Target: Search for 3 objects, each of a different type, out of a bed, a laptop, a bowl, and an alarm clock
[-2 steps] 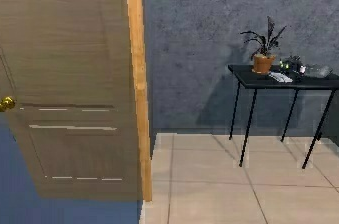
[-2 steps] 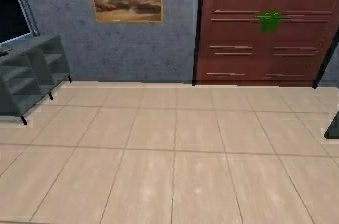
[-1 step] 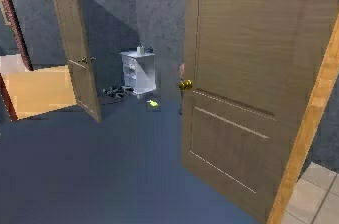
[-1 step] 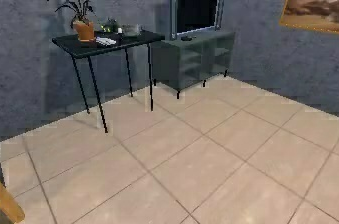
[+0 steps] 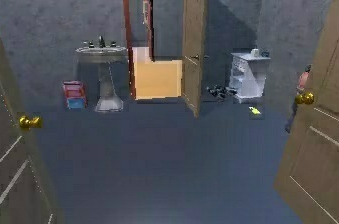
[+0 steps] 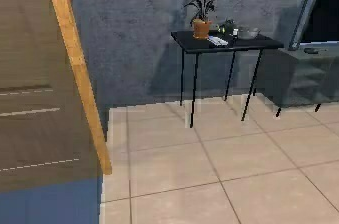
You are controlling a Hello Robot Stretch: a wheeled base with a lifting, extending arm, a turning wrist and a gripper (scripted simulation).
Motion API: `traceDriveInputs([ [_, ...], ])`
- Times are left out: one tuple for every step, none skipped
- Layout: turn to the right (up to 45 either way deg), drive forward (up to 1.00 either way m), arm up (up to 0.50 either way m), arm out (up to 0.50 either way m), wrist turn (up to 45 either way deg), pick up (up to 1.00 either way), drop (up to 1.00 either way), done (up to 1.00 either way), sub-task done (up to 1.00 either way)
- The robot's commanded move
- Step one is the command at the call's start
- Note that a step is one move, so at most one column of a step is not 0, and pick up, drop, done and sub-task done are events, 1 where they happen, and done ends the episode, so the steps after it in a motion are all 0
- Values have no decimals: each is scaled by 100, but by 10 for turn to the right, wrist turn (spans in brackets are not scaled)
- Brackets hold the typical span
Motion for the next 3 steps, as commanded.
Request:
traceDriveInputs([
  [0,100,0,0,0,0,0,0,0],
  [0,25,0,0,0,0,0,0,0],
  [-450,0,0,0,0,0,0,0,0],
])
